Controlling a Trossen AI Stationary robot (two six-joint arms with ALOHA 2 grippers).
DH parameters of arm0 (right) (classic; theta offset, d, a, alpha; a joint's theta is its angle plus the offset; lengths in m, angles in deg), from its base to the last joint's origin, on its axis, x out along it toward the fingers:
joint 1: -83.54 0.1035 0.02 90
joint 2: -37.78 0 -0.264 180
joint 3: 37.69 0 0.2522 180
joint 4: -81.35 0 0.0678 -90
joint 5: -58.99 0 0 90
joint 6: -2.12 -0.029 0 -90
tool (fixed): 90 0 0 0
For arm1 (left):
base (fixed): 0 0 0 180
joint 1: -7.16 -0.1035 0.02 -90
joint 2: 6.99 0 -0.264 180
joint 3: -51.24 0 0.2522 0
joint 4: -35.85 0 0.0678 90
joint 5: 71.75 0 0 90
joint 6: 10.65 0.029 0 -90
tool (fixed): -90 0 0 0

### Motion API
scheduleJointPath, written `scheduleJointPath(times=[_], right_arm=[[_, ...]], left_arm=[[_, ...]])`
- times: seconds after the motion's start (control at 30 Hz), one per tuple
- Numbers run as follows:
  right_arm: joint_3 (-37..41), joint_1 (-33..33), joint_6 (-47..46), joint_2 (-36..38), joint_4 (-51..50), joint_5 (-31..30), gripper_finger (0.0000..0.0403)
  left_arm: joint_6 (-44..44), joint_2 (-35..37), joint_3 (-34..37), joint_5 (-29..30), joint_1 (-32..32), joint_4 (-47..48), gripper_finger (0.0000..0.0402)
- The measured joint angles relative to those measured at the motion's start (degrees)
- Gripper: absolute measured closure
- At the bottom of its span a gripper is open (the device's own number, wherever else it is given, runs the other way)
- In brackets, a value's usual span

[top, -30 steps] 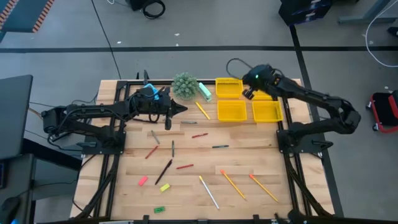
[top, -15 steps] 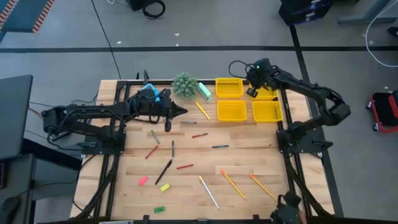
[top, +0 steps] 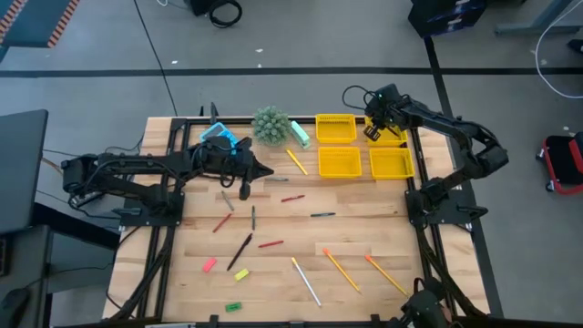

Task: Sort crayons/erasers/pens/pencils in bins
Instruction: Put the bottom right black pen into the top right yellow bin

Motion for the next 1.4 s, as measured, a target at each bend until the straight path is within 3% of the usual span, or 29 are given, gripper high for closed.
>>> scheduleJointPath(times=[0.7, 1.13, 1.4], right_arm=[[0.02, -2.0, -5.48, 0.0, -3.46, 1.17, 0.0357], [0.02, -1.43, -14.47, 0.0, -3.2, 1.84, 0.0342], [0.02, -1.43, -14.58, 0.0, -3.78, 1.91, 0.0321]], left_arm=[[-0.76, 0.0, 0.0, 0.85, 1.68, 0.89, 0.0382], [-0.62, 0.0, 0.0, 0.85, 1.67, 0.86, 0.0388], [-0.61, 0.0, 0.0, 0.85, 1.65, 1.3, 0.0374]])
